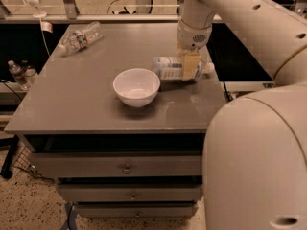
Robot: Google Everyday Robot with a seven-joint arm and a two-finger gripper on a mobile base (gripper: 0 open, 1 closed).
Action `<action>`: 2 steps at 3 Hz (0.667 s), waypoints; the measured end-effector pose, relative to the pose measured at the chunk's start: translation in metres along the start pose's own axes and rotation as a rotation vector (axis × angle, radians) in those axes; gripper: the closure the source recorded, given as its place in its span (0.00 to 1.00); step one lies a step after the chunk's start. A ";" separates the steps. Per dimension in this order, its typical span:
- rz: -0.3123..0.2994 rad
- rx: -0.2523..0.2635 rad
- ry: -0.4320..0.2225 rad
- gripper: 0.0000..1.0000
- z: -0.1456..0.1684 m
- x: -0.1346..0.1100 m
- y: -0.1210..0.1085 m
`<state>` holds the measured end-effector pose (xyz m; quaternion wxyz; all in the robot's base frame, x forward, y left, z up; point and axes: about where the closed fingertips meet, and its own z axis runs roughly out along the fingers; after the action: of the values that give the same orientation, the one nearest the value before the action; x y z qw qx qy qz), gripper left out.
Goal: Pick blue plastic bottle from white bowl and place on counter
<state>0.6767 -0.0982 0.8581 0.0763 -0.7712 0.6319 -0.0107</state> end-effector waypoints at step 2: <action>-0.002 0.017 -0.005 0.28 0.007 -0.002 -0.007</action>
Offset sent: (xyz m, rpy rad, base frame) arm 0.0030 0.0016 -0.0020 0.0033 -0.0069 0.0002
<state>0.6839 -0.0939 0.8524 0.0843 -0.7711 0.6309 -0.0142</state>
